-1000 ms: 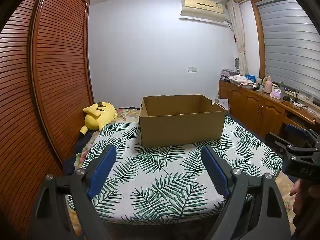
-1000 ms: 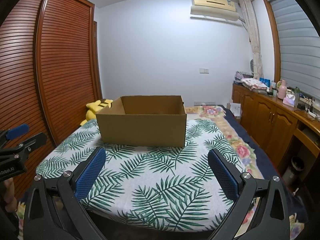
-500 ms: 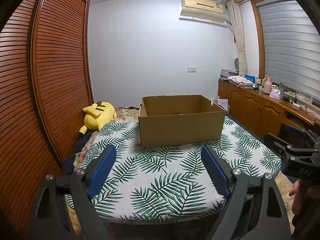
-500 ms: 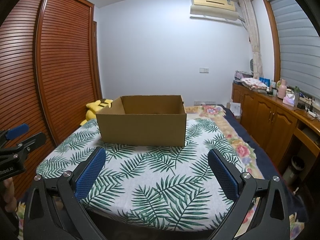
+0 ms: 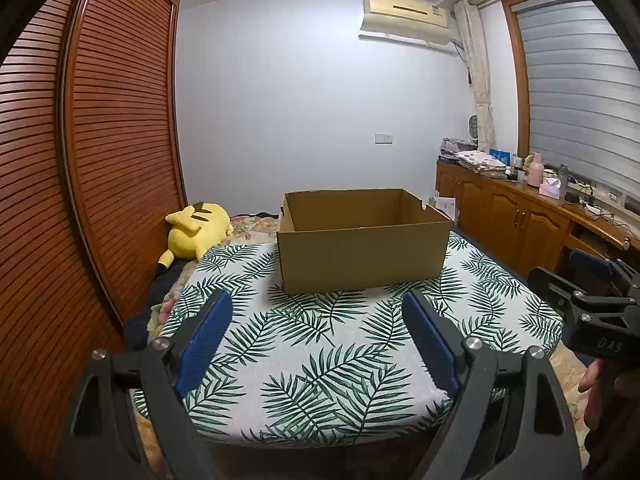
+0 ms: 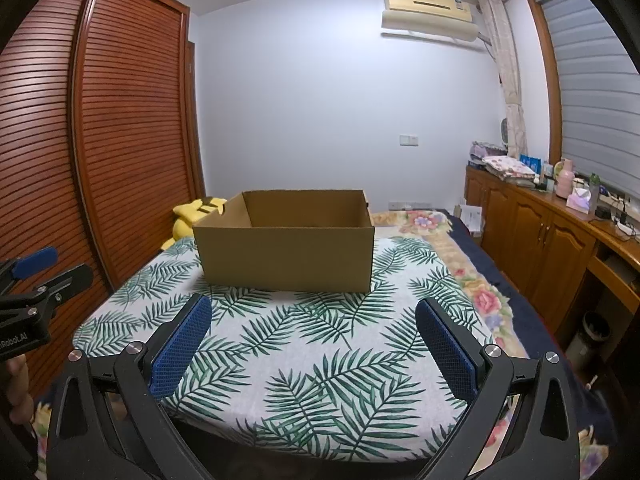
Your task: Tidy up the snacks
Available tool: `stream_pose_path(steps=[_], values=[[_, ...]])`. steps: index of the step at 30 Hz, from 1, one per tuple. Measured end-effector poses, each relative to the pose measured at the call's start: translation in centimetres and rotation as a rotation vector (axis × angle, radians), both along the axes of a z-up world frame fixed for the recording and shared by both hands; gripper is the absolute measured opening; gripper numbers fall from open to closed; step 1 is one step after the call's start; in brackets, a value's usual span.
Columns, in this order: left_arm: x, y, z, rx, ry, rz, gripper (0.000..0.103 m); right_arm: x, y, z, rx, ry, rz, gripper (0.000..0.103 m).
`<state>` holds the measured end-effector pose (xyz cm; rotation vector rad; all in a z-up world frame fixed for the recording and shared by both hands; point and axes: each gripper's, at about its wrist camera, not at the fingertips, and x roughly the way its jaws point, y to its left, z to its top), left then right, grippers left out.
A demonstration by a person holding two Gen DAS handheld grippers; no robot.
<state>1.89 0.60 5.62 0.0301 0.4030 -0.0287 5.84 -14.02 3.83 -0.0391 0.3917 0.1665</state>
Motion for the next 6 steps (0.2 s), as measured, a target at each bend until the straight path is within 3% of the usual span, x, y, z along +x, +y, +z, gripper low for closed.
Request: stream_pose_path(steps=[6], values=[[0.02,-0.03,-0.06,0.0,0.006,0.003,0.088,0.0,-0.1,0.03,-0.001,-0.001,-0.002,0.103]])
